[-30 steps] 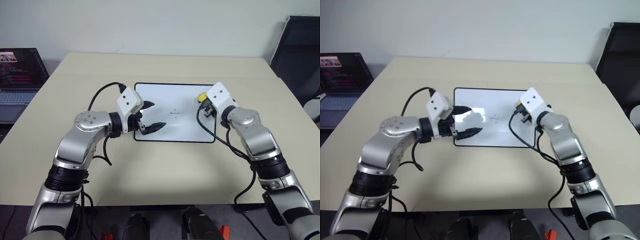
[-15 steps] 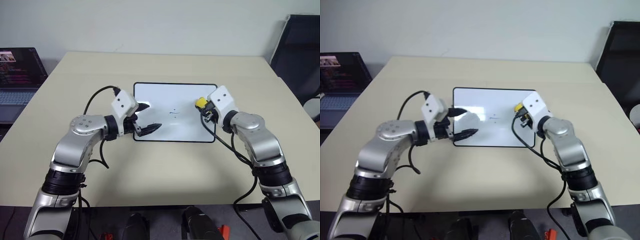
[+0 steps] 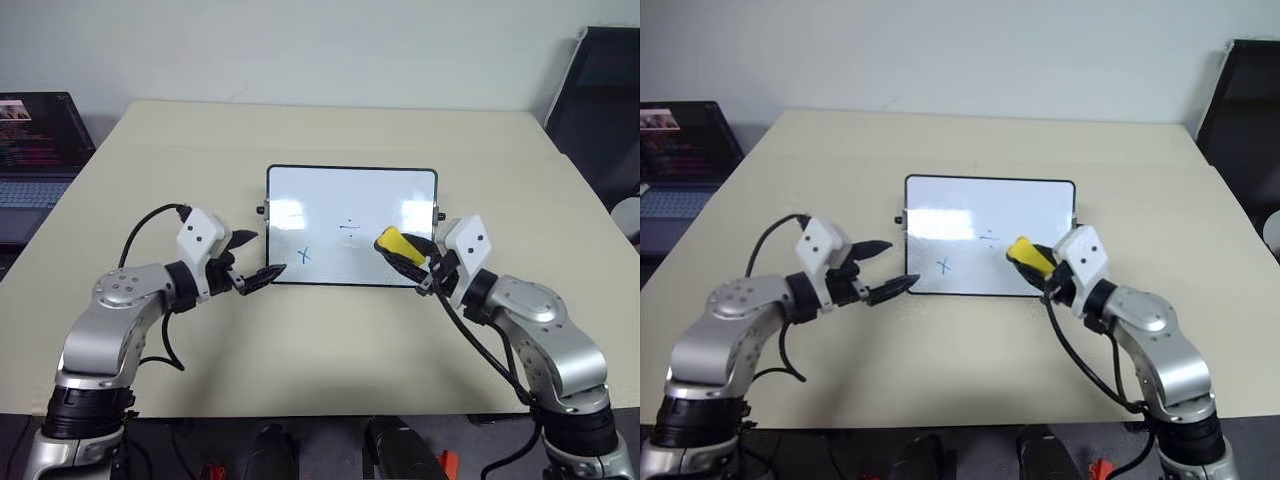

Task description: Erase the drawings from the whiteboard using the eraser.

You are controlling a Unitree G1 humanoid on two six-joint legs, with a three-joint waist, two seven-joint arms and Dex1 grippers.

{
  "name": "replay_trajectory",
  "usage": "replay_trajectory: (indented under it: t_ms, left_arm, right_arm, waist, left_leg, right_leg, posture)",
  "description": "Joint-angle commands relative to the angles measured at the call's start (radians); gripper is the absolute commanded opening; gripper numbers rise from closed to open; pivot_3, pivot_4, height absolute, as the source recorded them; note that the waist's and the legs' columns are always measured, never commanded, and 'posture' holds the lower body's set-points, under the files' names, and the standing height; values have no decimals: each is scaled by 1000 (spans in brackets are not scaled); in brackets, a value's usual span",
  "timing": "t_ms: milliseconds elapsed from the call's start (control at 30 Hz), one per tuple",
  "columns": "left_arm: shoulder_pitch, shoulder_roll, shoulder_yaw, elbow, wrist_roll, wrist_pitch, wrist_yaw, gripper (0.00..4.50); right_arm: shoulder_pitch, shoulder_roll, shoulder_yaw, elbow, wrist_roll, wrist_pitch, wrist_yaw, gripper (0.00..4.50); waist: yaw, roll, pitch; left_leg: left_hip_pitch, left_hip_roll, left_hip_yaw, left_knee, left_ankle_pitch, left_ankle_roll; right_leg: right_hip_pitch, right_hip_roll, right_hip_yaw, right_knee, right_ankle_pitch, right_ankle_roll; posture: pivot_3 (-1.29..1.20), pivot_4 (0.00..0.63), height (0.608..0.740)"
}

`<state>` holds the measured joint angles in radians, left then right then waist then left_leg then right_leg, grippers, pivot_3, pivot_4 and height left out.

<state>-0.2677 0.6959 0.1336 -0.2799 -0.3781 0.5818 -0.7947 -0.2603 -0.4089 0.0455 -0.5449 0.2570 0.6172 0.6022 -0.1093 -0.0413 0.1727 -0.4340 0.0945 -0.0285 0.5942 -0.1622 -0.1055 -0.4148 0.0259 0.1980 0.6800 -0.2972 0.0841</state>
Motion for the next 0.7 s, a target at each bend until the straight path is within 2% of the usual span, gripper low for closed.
replay_trajectory:
  t_ms: [33, 333, 700]
  left_arm:
    - [3, 3, 33, -92, -26, 26, 37, 4500]
    - [-12, 15, 25, -144, -43, 72, 74, 4500]
    - [60, 38, 17, -89, -4, -42, 26, 4500]
  right_arm:
    - [3, -16, 18, 0, -11, -65, 6, 1300]
    - [-3, -20, 63, 52, -36, -120, 8, 1300]
    - [-12, -26, 99, 60, -59, -142, -1, 1300]
  waist:
    - [-1, 0, 0]
    - [0, 0, 0]
    - [0, 0, 0]
  left_leg:
    - [0, 0, 0, 1, 0, 0]
    - [1, 0, 0, 0, 0, 0]
    - [1, 0, 0, 0, 0, 0]
  right_leg:
    - [0, 0, 0, 0, 1, 0]
    - [1, 0, 0, 0, 1, 0]
    - [0, 0, 0, 0, 1, -1]
  posture:
    - [0, 150, 740]
    - [0, 150, 740]
    - [0, 150, 740]
